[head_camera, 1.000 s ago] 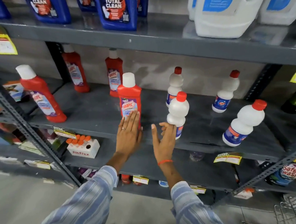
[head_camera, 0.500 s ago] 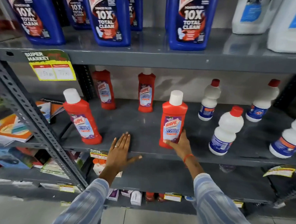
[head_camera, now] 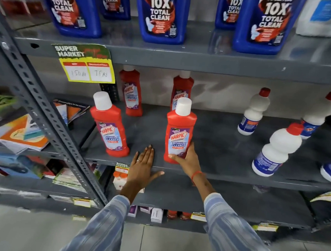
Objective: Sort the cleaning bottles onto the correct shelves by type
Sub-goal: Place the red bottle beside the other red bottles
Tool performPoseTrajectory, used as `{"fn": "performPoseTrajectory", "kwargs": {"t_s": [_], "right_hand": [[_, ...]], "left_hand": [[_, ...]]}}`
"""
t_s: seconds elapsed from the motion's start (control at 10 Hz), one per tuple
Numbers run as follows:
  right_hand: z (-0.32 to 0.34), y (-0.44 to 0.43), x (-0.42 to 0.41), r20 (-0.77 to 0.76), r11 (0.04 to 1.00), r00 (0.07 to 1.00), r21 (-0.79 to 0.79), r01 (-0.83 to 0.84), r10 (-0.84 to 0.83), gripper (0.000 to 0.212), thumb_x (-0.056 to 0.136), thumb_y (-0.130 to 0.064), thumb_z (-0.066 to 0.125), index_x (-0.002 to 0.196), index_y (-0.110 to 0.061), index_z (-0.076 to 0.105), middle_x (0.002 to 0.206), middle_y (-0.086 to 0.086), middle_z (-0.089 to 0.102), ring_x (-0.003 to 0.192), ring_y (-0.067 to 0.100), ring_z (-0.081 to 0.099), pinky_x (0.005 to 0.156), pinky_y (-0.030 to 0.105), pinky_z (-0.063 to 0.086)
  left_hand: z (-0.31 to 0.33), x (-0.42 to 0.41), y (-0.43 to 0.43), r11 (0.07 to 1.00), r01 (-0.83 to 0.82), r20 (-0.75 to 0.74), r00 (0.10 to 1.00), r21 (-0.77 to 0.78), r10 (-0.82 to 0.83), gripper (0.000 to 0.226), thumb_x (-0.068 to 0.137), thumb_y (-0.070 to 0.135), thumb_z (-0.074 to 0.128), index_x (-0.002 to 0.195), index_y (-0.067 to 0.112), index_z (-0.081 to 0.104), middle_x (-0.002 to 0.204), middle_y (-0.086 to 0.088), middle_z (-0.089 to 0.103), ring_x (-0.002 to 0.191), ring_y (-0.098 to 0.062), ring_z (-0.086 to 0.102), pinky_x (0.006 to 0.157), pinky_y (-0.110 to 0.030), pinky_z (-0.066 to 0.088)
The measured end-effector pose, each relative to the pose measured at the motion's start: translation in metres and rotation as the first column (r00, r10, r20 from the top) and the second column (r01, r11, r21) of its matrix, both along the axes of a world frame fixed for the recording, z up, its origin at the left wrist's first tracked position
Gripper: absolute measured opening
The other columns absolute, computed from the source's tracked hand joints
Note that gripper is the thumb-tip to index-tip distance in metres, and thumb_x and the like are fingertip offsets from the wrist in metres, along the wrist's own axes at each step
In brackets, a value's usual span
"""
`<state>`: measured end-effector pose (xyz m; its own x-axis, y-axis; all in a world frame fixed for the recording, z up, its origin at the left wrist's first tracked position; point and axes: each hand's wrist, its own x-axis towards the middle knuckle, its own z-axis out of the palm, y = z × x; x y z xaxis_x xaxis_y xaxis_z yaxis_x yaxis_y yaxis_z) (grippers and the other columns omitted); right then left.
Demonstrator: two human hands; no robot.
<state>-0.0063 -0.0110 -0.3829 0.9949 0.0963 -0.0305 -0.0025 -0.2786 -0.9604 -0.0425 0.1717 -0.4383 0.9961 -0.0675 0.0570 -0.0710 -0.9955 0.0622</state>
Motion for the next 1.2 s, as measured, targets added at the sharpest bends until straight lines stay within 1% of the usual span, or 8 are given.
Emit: {"fn": "performPoseTrajectory", "kwargs": {"t_s": [0.2, 0.4, 0.5, 0.6, 0.7, 0.8, 1.0, 1.2], "right_hand": [[0.000, 0.001, -0.001, 0.007, 1.000, 1.000, -0.010, -0.001, 0.001, 0.079, 0.070, -0.015, 0.081, 0.133, -0.011, 0.034, 0.127, 0.012, 0.059, 0.101, 0.016, 0.055, 0.088, 0.027, 0.046], [0.000, 0.002, -0.003, -0.004, 1.000, 1.000, 0.010, 0.003, -0.003, 0.078, 0.071, -0.015, 0.080, 0.134, -0.012, 0.033, 0.127, 0.011, 0.058, 0.105, 0.020, 0.056, 0.089, 0.029, 0.046], [-0.001, 0.003, -0.002, -0.019, 1.000, 1.000, 0.010, -0.009, 0.010, 0.078, 0.073, -0.016, 0.078, 0.135, -0.013, 0.032, 0.130, 0.011, 0.056, 0.106, 0.016, 0.053, 0.094, 0.034, 0.047], [-0.002, 0.003, -0.002, -0.025, 1.000, 1.000, 0.008, -0.011, 0.011, 0.077, 0.074, -0.016, 0.078, 0.135, -0.014, 0.032, 0.131, 0.011, 0.055, 0.107, 0.016, 0.053, 0.096, 0.039, 0.047], [-0.002, 0.001, -0.002, -0.046, 1.000, 0.999, 0.014, -0.005, 0.005, 0.076, 0.072, -0.017, 0.079, 0.133, -0.015, 0.035, 0.128, 0.010, 0.058, 0.106, 0.017, 0.055, 0.092, 0.033, 0.047], [-0.001, 0.002, -0.002, -0.063, 0.999, 0.998, 0.035, -0.006, 0.008, 0.075, 0.072, -0.016, 0.079, 0.134, -0.015, 0.036, 0.129, 0.009, 0.057, 0.110, 0.021, 0.056, 0.094, 0.034, 0.047], [0.001, 0.006, -0.005, -0.082, 0.998, 0.997, 0.061, -0.004, 0.009, 0.074, 0.074, -0.015, 0.077, 0.135, -0.014, 0.035, 0.131, 0.012, 0.056, 0.118, 0.029, 0.056, 0.100, 0.044, 0.046], [0.005, 0.002, -0.012, -0.060, 0.999, 0.998, 0.042, 0.015, -0.012, 0.073, 0.069, -0.018, 0.081, 0.129, -0.014, 0.039, 0.128, 0.010, 0.058, 0.116, 0.028, 0.057, 0.096, 0.040, 0.048]], "left_hand": [[-0.002, 0.000, -0.002, 1.000, -0.006, 0.006, 1.000, 0.011, 0.006, 0.095, 0.084, 0.074, 0.026, 0.149, 0.011, -0.001, 0.160, -0.006, 0.001, 0.147, -0.020, -0.001, 0.118, -0.039, -0.003], [-0.004, 0.001, -0.001, 1.000, -0.007, 0.013, 1.000, 0.013, 0.007, 0.095, 0.083, 0.074, 0.024, 0.149, 0.011, -0.001, 0.160, -0.006, 0.002, 0.147, -0.020, 0.000, 0.118, -0.039, -0.004], [-0.003, 0.001, -0.001, 1.000, -0.013, 0.003, 1.000, 0.016, 0.013, 0.094, 0.084, 0.074, 0.024, 0.149, 0.011, -0.002, 0.160, -0.005, 0.001, 0.147, -0.020, 0.000, 0.117, -0.038, -0.005], [-0.003, 0.001, -0.001, 1.000, -0.018, -0.006, 1.000, 0.016, 0.018, 0.093, 0.085, 0.073, 0.025, 0.149, 0.012, -0.003, 0.160, -0.005, 0.000, 0.147, -0.020, -0.001, 0.118, -0.038, -0.005], [-0.001, 0.002, -0.002, 1.000, -0.009, -0.038, 0.999, 0.025, 0.010, 0.092, 0.086, 0.072, 0.025, 0.149, 0.011, -0.005, 0.160, -0.006, -0.002, 0.147, -0.020, -0.002, 0.118, -0.040, -0.004], [0.002, 0.001, -0.003, 0.999, -0.015, -0.050, 0.999, 0.033, 0.017, 0.091, 0.087, 0.070, 0.026, 0.149, 0.010, -0.005, 0.160, -0.006, -0.003, 0.147, -0.020, -0.002, 0.118, -0.040, -0.003], [0.011, 0.000, -0.006, 1.000, -0.024, -0.107, 0.994, 0.016, 0.025, 0.091, 0.088, 0.068, 0.029, 0.149, 0.010, -0.006, 0.160, -0.007, -0.005, 0.147, -0.020, -0.004, 0.119, -0.041, -0.003], [0.018, -0.001, -0.009, 0.999, -0.044, -0.165, 0.985, 0.017, 0.046, 0.091, 0.090, 0.064, 0.036, 0.148, 0.009, -0.007, 0.160, -0.007, -0.007, 0.147, -0.020, -0.004, 0.118, -0.041, -0.002]]}}
